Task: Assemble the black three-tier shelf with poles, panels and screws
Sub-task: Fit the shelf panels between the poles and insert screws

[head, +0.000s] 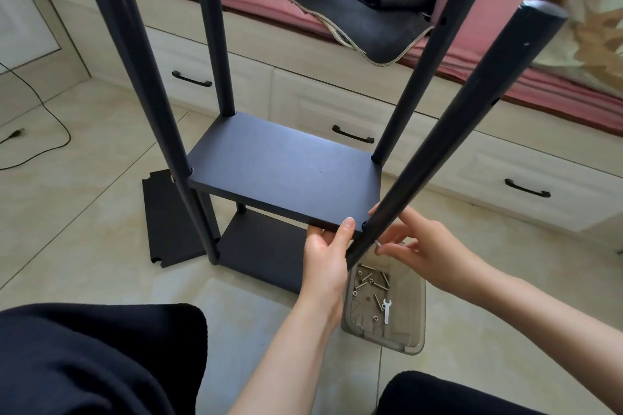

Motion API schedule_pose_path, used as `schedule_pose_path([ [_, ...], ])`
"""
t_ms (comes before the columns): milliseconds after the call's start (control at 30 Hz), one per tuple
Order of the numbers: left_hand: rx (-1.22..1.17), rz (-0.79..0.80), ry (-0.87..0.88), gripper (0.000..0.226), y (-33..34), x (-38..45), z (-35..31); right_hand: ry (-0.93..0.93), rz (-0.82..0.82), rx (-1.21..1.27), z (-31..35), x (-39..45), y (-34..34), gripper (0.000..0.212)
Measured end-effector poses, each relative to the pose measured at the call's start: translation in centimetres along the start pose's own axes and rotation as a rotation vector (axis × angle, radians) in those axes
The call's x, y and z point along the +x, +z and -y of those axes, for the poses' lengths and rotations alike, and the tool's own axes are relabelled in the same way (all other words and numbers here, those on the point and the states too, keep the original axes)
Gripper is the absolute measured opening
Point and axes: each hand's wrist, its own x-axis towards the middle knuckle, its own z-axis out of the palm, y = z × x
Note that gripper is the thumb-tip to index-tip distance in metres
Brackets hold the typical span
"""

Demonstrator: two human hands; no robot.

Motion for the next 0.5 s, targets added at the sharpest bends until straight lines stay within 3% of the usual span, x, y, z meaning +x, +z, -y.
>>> schedule_pose_path([
  [167,0.004,-0.005,-0.006,0.028,-0.13,-0.06,0.13,-0.019,-0.034,-0.010,-0.45,0.11,0.51,0.035],
  [500,-0.022,0.001,-0.004,0.030,-0.10,-0.02,-0.07,-0.031,-0.035,-0.010,-0.79,0.48,0.41,0.033],
])
